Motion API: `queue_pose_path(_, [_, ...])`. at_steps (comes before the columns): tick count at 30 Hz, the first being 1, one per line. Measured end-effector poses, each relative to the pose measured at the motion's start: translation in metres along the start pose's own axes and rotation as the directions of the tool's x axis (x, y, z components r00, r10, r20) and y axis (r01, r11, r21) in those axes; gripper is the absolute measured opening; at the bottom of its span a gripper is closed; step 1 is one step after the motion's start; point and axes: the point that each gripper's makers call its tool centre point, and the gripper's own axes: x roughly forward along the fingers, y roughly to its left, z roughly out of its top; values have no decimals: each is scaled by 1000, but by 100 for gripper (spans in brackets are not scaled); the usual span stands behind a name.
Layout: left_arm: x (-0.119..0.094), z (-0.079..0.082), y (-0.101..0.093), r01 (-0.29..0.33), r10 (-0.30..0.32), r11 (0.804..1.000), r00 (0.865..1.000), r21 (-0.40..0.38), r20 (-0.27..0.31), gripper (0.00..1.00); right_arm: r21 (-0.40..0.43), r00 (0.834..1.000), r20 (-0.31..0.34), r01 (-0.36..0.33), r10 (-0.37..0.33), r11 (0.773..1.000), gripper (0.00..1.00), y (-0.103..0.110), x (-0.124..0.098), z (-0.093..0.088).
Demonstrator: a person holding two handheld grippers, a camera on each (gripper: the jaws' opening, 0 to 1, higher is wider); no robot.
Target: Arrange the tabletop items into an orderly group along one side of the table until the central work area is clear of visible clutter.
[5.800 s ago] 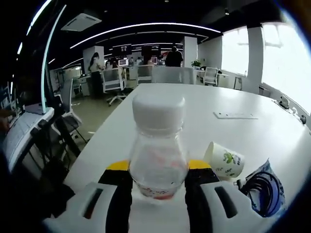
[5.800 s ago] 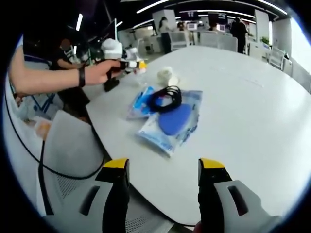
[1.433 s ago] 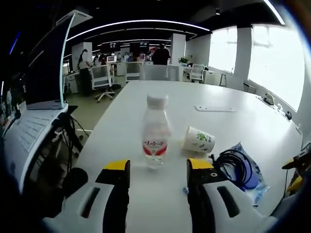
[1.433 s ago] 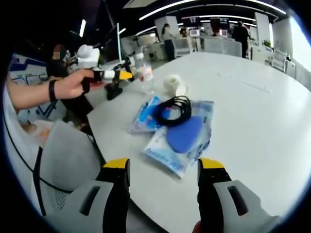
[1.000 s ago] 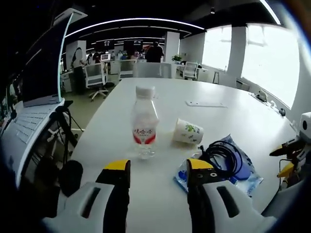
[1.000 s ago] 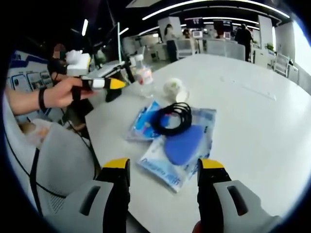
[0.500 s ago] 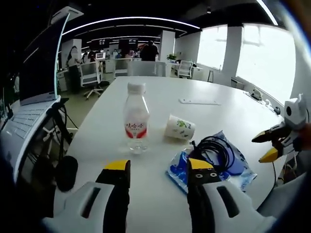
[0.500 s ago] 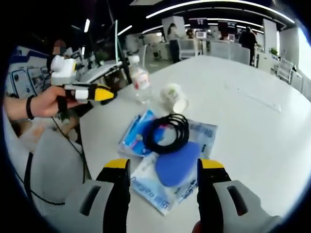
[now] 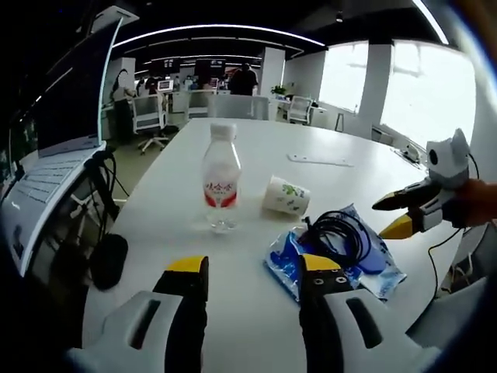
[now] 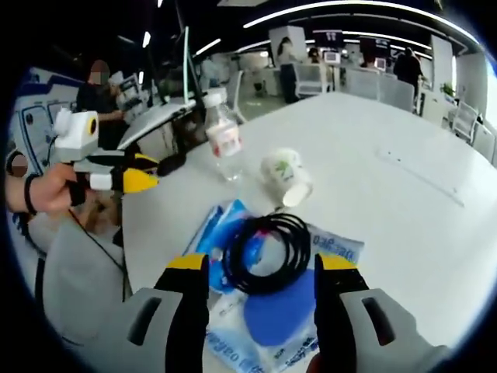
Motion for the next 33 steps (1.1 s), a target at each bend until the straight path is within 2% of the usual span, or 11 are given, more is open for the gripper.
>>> queue_pose_path(17, [-4, -3, -4, 8, -8, 1000, 1000, 4, -19, 45, -5, 999, -19, -34, 34, 999, 53, -11, 53, 30])
queue_pose_path(27, [-6, -3, -4, 23, -23, 1000, 1000, 11, -20, 45, 7, 999, -38, -36, 37, 999, 53, -19, 76, 38])
queue_pose_path(33, [-8, -4, -2, 15, -15, 1000, 1000, -2, -17, 45, 18, 999, -48, -18, 19, 1000, 53, -32, 93, 44])
